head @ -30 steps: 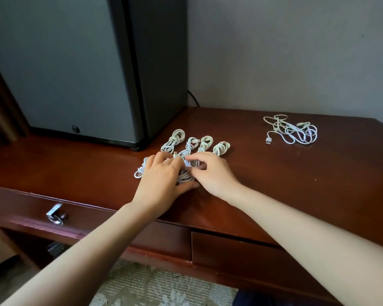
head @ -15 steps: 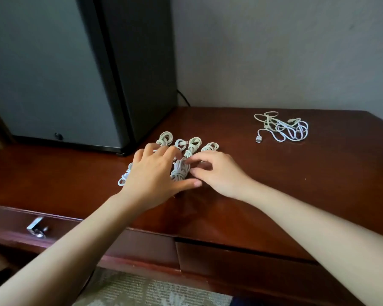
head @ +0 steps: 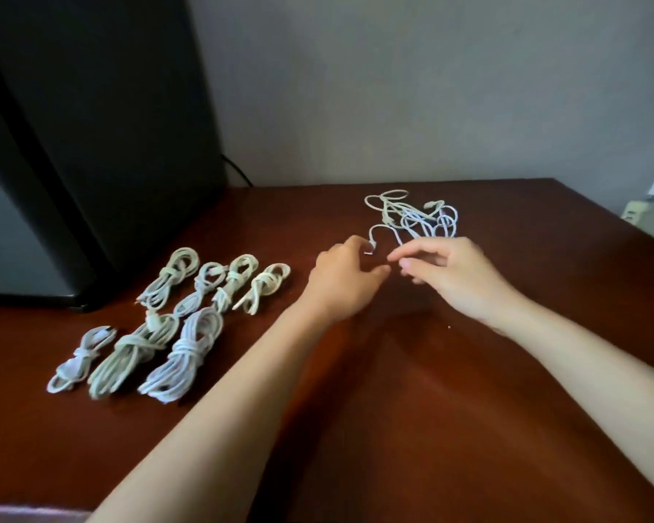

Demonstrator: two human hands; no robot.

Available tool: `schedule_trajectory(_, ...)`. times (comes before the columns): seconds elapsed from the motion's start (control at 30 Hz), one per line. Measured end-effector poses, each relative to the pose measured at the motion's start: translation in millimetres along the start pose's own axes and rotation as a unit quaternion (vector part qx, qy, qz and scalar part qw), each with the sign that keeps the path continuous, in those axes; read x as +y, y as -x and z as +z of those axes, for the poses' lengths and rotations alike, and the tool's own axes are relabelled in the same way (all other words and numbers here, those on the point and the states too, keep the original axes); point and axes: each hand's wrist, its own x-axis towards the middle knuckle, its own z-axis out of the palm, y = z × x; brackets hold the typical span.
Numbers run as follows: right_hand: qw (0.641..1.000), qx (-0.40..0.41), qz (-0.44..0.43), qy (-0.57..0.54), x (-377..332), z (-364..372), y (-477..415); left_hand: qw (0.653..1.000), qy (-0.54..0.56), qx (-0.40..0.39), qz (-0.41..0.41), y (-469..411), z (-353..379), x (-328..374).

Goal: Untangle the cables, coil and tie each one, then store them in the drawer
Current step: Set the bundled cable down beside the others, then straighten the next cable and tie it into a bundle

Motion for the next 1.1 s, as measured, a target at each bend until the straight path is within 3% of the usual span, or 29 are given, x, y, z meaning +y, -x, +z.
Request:
schedule_trajectory(0.27, 0.996, 0.082, 0.029, 0.013, 44, -38, -4, 0.998, -0.052, 0.007, -0.02, -47, 55, 24)
schedule_trajectory(0.53, 0.985, 0.101, -0.054, 0.129, 52, -37, 0, 0.972, -0.23, -0.042, -0.034, -51, 79, 29)
schedule_trajectory(0.83, 0.98, 0.055, -0.04, 0.188, 59, -32, 4, 0.971, -0.223, -0.028, 0.079, -27, 61, 22)
schedule_trajectory(1.1, 0.978, 0.093, -0.023, 0.185, 54, -32, 7, 0.99, -0.077, 0.019, 0.117, -6, 40, 8)
